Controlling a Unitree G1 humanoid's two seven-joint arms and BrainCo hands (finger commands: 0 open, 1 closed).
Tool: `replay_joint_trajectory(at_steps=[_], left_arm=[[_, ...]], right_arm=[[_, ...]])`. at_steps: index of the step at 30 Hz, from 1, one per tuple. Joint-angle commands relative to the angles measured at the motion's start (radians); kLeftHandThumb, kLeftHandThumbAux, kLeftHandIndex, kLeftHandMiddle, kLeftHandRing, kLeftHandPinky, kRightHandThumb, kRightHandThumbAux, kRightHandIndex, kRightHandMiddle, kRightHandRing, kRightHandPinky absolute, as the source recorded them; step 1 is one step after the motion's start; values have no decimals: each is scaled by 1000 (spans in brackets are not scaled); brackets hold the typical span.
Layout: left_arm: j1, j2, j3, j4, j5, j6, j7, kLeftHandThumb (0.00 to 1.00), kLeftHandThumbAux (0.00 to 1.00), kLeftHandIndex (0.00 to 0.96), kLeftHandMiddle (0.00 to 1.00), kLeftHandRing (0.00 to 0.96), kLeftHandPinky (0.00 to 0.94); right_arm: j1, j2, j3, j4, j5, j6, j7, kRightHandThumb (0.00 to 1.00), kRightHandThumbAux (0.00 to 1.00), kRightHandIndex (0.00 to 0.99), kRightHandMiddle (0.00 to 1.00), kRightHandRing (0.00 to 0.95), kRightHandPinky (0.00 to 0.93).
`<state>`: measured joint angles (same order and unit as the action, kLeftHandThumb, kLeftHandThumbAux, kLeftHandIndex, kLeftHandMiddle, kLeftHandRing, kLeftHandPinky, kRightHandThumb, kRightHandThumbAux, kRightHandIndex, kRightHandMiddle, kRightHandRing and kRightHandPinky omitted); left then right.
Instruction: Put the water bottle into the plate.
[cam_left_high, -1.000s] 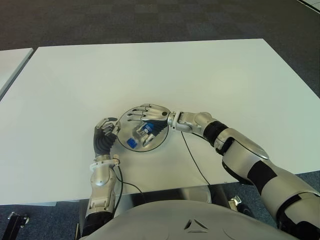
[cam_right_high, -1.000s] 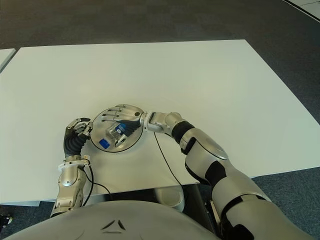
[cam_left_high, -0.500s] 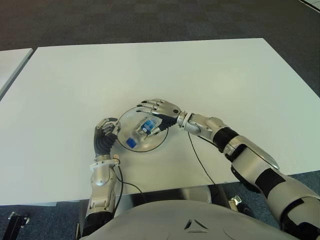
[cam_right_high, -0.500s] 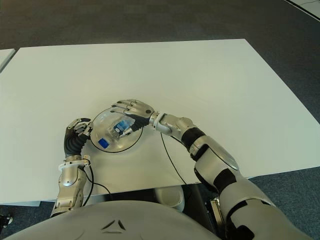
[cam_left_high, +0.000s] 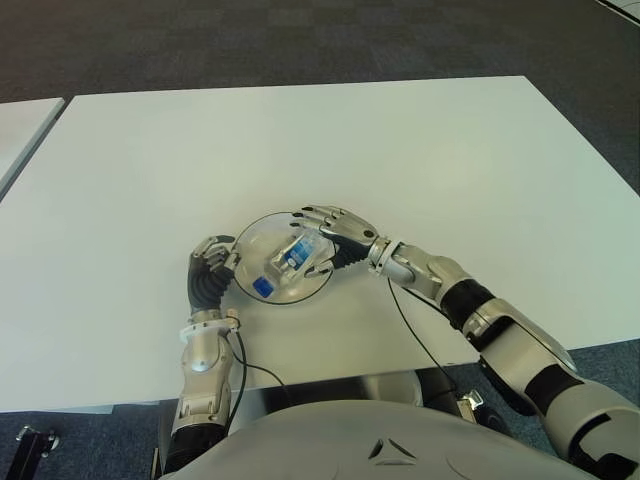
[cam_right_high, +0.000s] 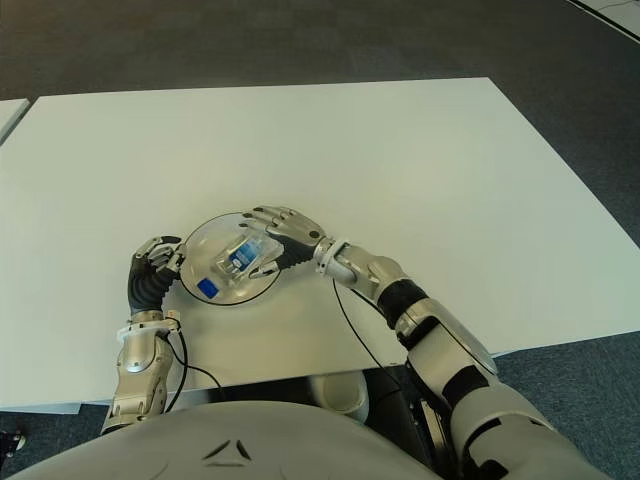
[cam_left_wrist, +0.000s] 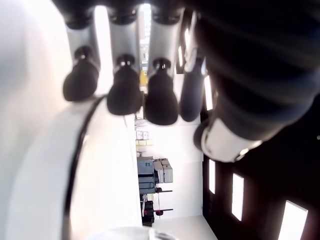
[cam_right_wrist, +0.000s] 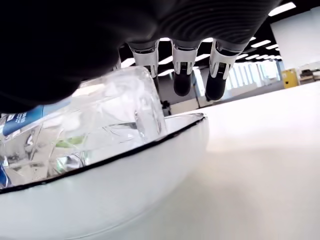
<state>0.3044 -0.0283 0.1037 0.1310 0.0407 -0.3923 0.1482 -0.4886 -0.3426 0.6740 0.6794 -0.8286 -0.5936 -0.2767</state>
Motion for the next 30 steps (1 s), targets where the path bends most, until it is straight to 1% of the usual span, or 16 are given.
replay_joint_trajectory(at_steps=[1, 7, 11, 15, 17, 21, 25, 29, 30], left_arm=[[6, 0, -1, 4, 2, 6, -3, 702, 717, 434, 768, 772, 759], [3, 0, 1, 5, 1, 11, -2, 702, 717, 435, 770, 774, 766], [0, 1, 3, 10, 0, 7, -1, 702, 716, 435, 768, 772, 760], [-2, 0, 7, 4, -8, 39, -3, 703, 716, 435, 763, 767, 756], [-5, 1, 8, 5, -12, 42, -4, 703, 716, 435, 761, 764, 757], [-11, 1, 10, 18, -14, 15, -7, 703, 716, 435, 759, 765, 763], [-14, 1, 10, 25, -12, 1, -5, 702, 716, 434, 759, 765, 755], [-15, 0, 9, 27, -9, -4, -2, 702, 716, 434, 757, 763, 750], [-15, 0, 9, 24, -9, 1, -3, 702, 716, 434, 757, 763, 749]], right_arm=[[72, -34, -33, -52, 21, 36, 40, 231, 210, 0, 0, 0, 0], [135, -53, -80, -84, 68, 43, 66, 193, 236, 0, 0, 0, 0], [175, -62, -111, -101, 97, 39, 72, 186, 249, 0, 0, 0, 0], [215, -75, -138, -121, 116, 42, 79, 186, 253, 0, 0, 0, 0], [226, -77, -147, -128, 118, 46, 82, 184, 252, 0, 0, 0, 0], [266, -91, -175, -144, 126, 60, 79, 168, 248, 0, 0, 0, 0], [316, -107, -215, -158, 157, 67, 81, 124, 252, 0, 0, 0, 0], [339, -99, -242, -174, 181, 79, 94, 89, 253, 0, 0, 0, 0], [353, -91, -261, -174, 224, 76, 112, 87, 253, 0, 0, 0, 0]])
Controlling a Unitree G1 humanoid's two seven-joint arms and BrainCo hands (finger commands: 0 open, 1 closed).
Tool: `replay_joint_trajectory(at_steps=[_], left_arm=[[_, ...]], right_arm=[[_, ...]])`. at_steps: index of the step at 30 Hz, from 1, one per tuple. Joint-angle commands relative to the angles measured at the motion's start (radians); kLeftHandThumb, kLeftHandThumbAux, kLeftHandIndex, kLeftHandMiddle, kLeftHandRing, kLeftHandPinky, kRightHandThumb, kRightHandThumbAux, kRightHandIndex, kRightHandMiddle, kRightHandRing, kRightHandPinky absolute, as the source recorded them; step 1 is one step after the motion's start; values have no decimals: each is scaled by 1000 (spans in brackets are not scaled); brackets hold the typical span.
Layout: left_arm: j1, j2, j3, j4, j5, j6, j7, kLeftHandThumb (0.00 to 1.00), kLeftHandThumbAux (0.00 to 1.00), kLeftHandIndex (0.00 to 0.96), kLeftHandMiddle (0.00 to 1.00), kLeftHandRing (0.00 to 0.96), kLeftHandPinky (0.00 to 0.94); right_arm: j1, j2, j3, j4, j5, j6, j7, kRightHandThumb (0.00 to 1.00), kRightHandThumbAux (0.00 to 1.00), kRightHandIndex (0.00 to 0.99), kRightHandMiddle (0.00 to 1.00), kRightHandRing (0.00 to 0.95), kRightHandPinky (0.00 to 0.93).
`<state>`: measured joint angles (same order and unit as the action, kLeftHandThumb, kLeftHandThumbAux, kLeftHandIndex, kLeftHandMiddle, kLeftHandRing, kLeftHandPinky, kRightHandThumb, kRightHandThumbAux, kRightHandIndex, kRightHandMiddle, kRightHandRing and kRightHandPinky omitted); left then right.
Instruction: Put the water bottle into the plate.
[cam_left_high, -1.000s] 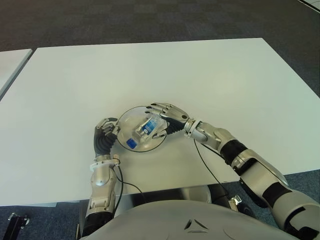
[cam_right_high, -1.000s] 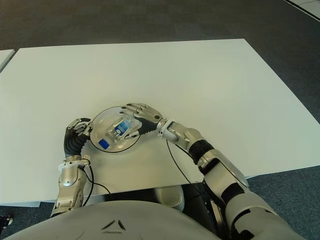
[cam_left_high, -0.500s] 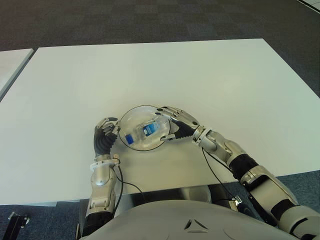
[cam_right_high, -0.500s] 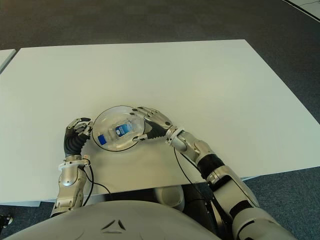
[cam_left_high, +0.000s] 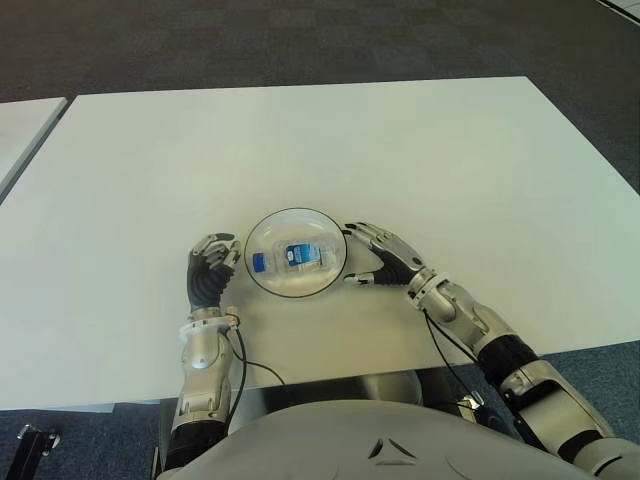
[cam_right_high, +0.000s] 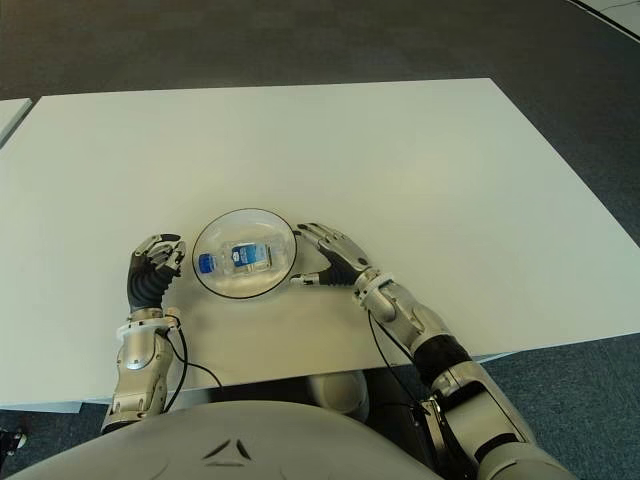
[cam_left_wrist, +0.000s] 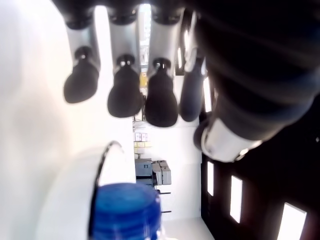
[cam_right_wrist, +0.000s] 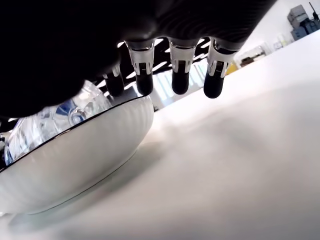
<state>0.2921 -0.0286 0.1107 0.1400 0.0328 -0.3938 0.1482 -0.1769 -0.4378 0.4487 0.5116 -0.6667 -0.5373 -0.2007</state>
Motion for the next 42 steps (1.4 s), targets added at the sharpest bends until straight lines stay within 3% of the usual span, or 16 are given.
replay_joint_trajectory(at_steps=[1, 7, 16, 26, 33, 38, 42], left_arm=[[-2, 1, 2, 13, -1, 7, -3, 702, 716, 434, 756, 762, 747], [0, 4, 3, 9, -3, 8, -6, 702, 716, 434, 756, 761, 755], [1, 9, 4, 11, -11, 5, -15, 702, 716, 434, 763, 769, 768], [0, 14, 5, 13, -17, 4, -17, 702, 716, 434, 765, 772, 765], [-3, 19, 5, 17, -18, 9, -17, 702, 716, 434, 765, 772, 770], [-5, 21, 5, 20, -21, 11, -20, 702, 716, 434, 761, 770, 764], [-8, 19, 5, 25, -20, 3, -16, 702, 716, 434, 762, 771, 768]], right_arm=[[52, 10, -51, -7, 95, 18, 49, 72, 261, 0, 0, 0, 0], [108, 58, -132, 15, 255, -6, 82, 41, 302, 0, 0, 0, 0], [147, 92, -186, 56, 257, -45, 4, 48, 368, 0, 0, 0, 22], [172, 123, -252, 90, 283, -35, -60, 94, 461, 0, 0, 0, 30], [162, 175, -314, 159, 343, -56, -98, 132, 538, 0, 0, 0, 64], [160, 215, -354, 201, 387, -114, -128, 133, 611, 0, 0, 0, 68], [169, 269, -389, 193, 447, -138, -126, 120, 684, 0, 0, 0, 79]])
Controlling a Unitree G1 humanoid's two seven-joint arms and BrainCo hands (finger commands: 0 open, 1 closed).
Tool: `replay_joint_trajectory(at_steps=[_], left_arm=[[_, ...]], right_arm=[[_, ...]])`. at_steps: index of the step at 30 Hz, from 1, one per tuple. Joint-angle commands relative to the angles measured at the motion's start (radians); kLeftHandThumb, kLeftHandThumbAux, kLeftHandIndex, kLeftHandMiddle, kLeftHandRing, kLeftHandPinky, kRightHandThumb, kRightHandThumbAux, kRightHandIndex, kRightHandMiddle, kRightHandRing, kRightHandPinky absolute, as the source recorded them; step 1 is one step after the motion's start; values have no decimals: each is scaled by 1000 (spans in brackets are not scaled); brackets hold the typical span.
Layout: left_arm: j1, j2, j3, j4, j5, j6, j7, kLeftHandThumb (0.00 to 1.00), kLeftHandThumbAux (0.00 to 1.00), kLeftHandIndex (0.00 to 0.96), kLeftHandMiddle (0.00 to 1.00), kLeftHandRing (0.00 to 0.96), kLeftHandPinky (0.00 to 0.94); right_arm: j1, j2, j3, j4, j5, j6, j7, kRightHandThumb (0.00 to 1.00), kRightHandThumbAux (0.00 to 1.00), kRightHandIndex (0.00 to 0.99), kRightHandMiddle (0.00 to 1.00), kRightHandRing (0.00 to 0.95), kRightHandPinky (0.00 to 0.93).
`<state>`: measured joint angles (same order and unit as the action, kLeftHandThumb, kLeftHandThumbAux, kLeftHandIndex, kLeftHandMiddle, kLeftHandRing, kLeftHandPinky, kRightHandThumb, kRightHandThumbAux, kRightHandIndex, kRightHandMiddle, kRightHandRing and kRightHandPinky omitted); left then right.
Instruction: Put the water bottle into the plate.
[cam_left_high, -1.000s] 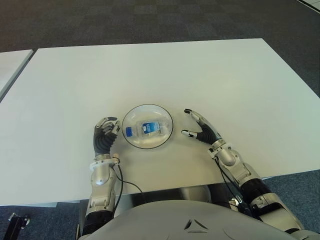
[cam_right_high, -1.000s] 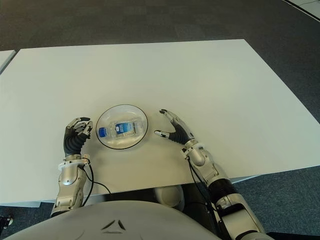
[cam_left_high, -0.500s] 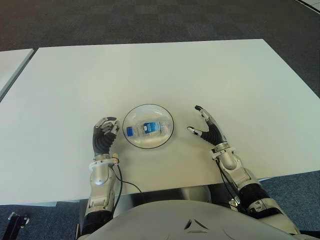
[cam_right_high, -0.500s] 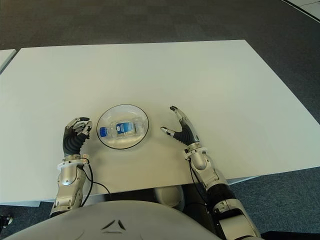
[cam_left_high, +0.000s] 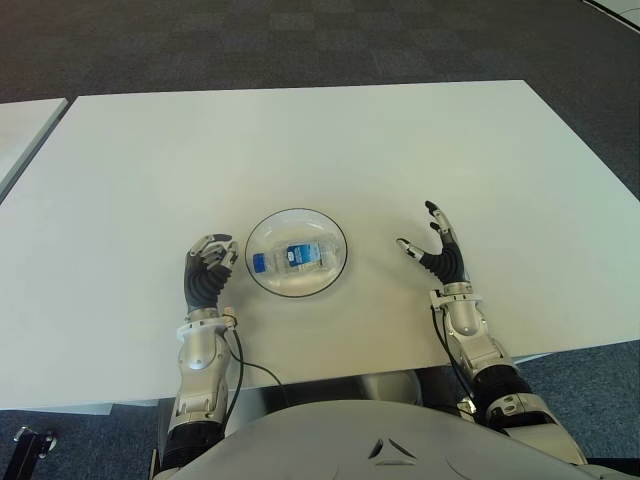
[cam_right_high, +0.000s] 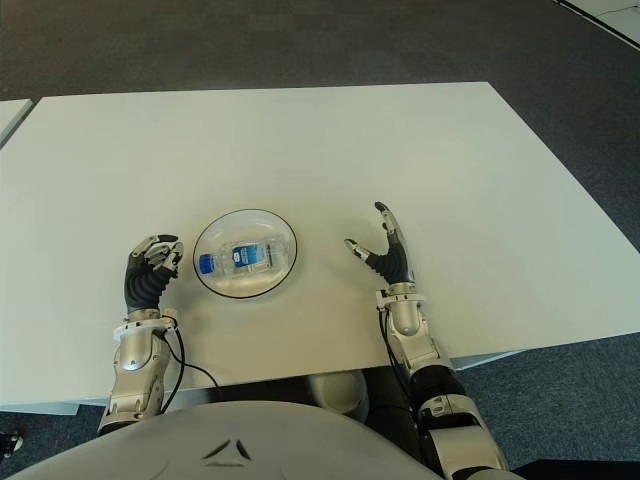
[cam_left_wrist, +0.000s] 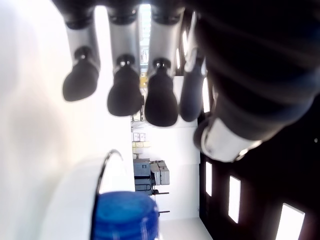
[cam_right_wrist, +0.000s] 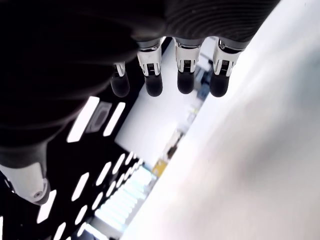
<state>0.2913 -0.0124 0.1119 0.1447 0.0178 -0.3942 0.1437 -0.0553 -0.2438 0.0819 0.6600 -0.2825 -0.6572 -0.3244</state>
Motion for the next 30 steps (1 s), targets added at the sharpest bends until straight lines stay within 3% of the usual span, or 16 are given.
replay_joint_trajectory(at_steps=[1, 8, 14, 17, 22, 30], left_arm=[[-8, 3, 4, 21, -5, 3, -11, 702, 717, 434, 762, 772, 768], [-10, 1, 3, 22, -3, 6, -6, 702, 717, 434, 759, 768, 764], [-10, 0, 4, 22, -1, 7, -4, 702, 717, 434, 759, 768, 763], [-10, -1, 4, 23, 0, 7, -2, 702, 716, 434, 759, 767, 761], [-10, -1, 4, 24, 0, 6, -3, 703, 716, 434, 760, 768, 766], [-9, 1, 3, 24, -3, 0, -9, 703, 716, 434, 761, 770, 770]], right_arm=[[51, 88, -29, 33, 79, -11, 4, 114, 700, 0, 0, 0, 82], [59, 150, -79, -8, 212, 42, 80, 99, 816, 24, 27, 41, 126], [65, 189, -118, -49, 300, 124, 144, 134, 924, 160, 140, 155, 248], [69, 216, -143, -87, 367, 211, 186, 145, 966, 211, 194, 206, 295], [76, 257, -179, -145, 461, 316, 245, 163, 993, 274, 275, 281, 358], [114, 307, -189, -296, 488, 454, 228, 189, 998, 340, 363, 383, 453]])
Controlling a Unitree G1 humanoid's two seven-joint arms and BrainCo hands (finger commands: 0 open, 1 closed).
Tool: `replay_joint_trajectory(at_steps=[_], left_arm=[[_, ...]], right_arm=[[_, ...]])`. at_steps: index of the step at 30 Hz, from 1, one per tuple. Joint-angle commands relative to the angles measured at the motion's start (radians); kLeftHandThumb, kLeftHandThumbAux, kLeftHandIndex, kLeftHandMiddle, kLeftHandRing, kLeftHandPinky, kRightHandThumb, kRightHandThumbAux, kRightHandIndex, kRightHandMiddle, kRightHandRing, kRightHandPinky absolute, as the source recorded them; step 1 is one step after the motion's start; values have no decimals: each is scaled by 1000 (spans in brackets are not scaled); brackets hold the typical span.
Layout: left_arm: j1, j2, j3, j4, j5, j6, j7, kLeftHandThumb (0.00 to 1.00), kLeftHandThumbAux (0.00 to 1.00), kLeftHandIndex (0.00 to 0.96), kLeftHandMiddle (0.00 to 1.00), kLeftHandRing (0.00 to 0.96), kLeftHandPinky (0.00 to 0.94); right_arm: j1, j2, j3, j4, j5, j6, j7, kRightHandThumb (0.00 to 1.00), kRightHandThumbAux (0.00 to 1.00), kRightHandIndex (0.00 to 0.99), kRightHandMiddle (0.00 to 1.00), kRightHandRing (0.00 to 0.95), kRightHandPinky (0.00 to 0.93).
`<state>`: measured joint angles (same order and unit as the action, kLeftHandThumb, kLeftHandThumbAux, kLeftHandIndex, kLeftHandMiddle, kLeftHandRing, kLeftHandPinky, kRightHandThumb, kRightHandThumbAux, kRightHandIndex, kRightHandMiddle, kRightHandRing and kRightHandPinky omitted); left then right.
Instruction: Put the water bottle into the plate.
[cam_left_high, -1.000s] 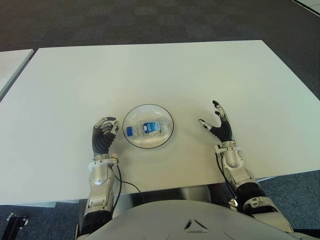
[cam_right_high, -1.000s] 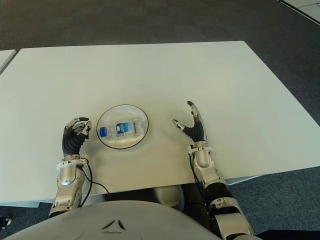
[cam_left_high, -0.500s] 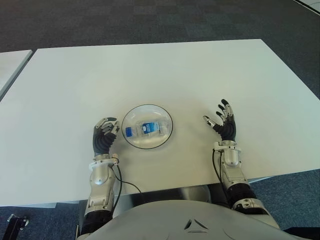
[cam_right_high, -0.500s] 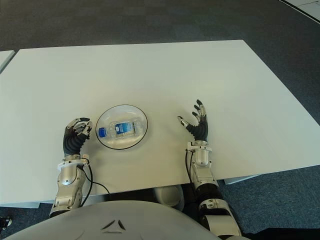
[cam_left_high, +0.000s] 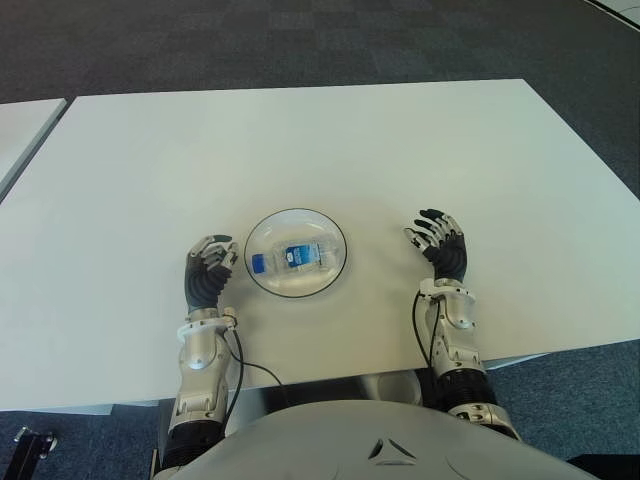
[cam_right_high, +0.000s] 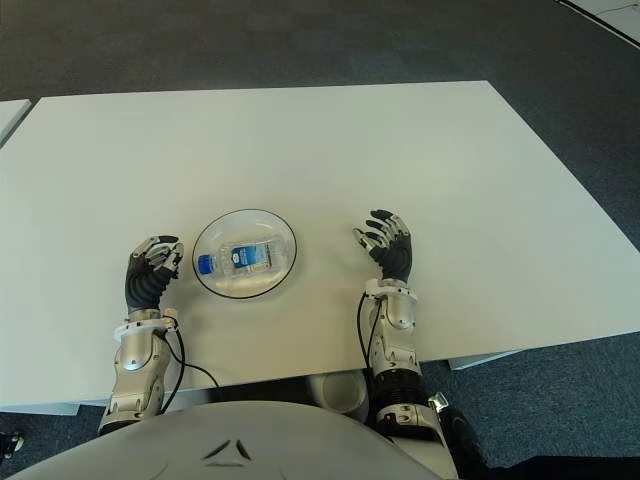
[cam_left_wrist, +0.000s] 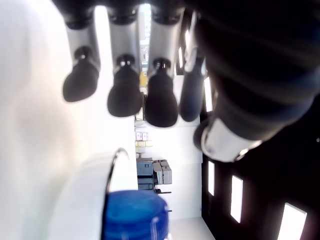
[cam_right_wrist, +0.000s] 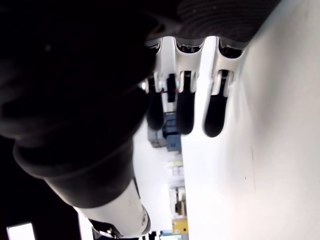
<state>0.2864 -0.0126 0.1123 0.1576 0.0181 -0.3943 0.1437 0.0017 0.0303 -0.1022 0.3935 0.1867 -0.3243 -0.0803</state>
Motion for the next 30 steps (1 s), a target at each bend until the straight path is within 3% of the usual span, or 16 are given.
replay_joint_trajectory(at_steps=[1, 6, 7, 8, 11, 15, 30], left_arm=[[-4, 2, 2, 11, -3, 0, -10, 703, 716, 434, 763, 771, 772], [-3, 4, 1, 11, -2, -3, -12, 703, 716, 435, 766, 775, 773], [-3, 4, 0, 12, -2, -3, -13, 703, 716, 435, 767, 776, 772], [-5, 5, 1, 13, -2, -3, -13, 703, 716, 435, 768, 776, 772], [-7, 6, 1, 15, -4, 1, -15, 703, 716, 435, 768, 776, 768], [-7, 6, 0, 16, -7, 2, -18, 703, 716, 434, 766, 775, 768], [-7, 1, 1, 16, -4, -1, -10, 702, 716, 434, 752, 761, 752]], right_arm=[[59, 34, -6, -37, 17, 132, -16, 193, 998, 351, 377, 399, 464], [63, 37, -12, -59, -4, 169, -25, 207, 998, 434, 464, 472, 516], [63, 37, -13, -61, -8, 173, -27, 384, 904, 432, 494, 496, 534], [61, 37, -13, -58, -13, 173, -29, 498, 843, 431, 514, 511, 545], [51, 35, -15, -33, -24, 158, -28, 635, 769, 432, 555, 551, 581], [39, 32, -19, 4, -40, 130, -24, 689, 739, 433, 584, 580, 592], [65, 32, 37, -4, -199, 5, -80, 706, 729, 433, 605, 591, 591]])
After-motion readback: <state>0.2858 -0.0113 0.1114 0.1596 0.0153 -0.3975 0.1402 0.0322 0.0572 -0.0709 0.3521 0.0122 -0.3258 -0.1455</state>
